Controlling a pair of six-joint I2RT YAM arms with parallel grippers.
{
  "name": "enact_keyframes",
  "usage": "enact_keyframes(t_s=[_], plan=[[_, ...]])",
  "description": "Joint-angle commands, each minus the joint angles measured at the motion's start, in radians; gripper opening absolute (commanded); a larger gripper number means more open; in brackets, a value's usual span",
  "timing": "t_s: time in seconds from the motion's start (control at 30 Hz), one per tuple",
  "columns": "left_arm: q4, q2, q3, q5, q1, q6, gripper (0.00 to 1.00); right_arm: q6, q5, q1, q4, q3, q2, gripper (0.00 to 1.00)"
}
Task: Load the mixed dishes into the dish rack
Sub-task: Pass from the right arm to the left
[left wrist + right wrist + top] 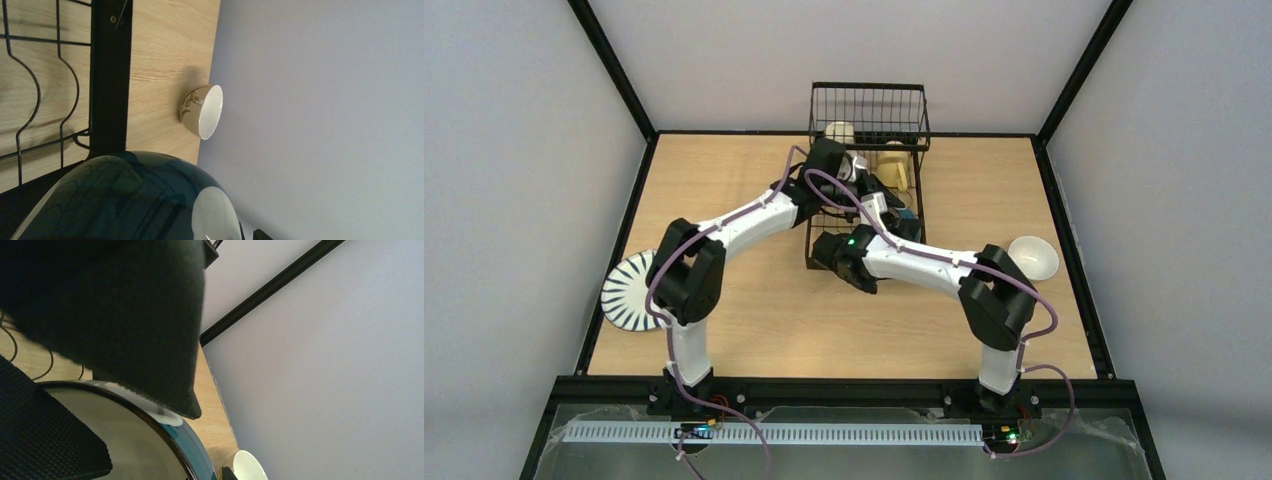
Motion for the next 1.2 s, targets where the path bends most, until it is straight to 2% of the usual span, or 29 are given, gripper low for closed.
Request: enact_keyframes(t_s=[0.0, 0.53, 0.9, 1.17], plan=[[-0.003, 0.006, 0.021, -0.001, -0.018, 0.041, 0.82, 0.191, 0.062, 0.033, -0.194, 0.049, 0.008, 0.0], [-0.054, 0.05, 0.053, 0.044, -0.028, 0.11, 0.75, 0.168, 0.093, 0.066, -0.194, 0.155, 0.033, 0.0], [-0.064, 0.1, 0.082, 0.115, -0.035, 0.169, 0.34, 0.174, 0.134, 0.089, -0.194, 0.19, 0.043, 0.0], [-0.062, 0.119, 0.098, 0.137, -0.043, 0.189, 0.12, 0.175, 0.136, 0.102, -0.194, 0.205, 0.058, 0.0]])
